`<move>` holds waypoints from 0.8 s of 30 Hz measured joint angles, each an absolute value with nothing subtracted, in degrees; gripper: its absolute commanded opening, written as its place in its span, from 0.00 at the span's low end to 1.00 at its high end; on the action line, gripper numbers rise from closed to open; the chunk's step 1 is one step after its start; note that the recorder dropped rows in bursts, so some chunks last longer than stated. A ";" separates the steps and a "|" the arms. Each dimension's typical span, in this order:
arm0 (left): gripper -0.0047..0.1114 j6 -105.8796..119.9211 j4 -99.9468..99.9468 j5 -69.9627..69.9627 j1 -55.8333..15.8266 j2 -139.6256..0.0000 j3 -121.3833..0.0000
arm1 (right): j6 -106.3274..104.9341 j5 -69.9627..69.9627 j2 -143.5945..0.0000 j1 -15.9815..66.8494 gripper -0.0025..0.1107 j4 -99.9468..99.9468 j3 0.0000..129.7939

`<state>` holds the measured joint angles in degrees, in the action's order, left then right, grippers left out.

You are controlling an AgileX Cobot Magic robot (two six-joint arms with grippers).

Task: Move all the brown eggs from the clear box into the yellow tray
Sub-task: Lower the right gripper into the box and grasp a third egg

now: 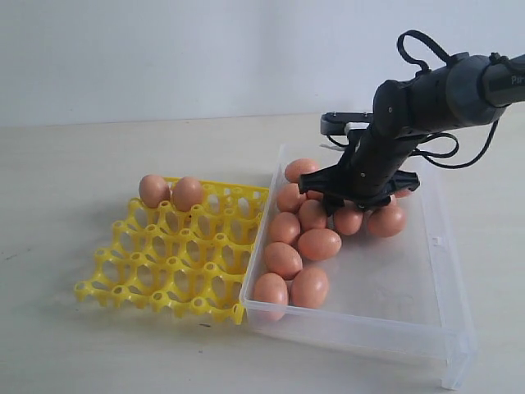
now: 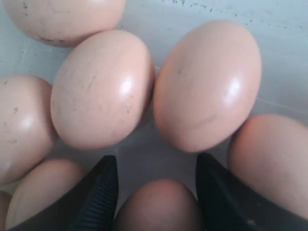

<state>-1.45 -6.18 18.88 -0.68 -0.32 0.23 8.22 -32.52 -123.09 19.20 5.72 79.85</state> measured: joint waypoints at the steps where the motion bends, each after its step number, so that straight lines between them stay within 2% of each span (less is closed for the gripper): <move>1: 0.04 -1.45 -6.18 18.88 -0.68 -0.32 0.23 | 7.21 -32.28 -123.09 19.20 0.02 5.72 79.85; 8: 0.04 -1.45 -6.18 18.88 -0.68 -0.32 0.23 | 3.43 -32.08 -121.35 19.20 0.02 5.72 79.75; 15: 0.04 -1.45 -6.18 18.88 -0.68 -0.32 0.23 | 3.06 -32.08 -111.97 19.31 0.02 5.48 79.75; 24: 0.04 -1.45 -6.18 18.88 -0.68 -0.32 0.23 | 2.96 -31.85 -104.95 23.75 0.02 3.18 79.75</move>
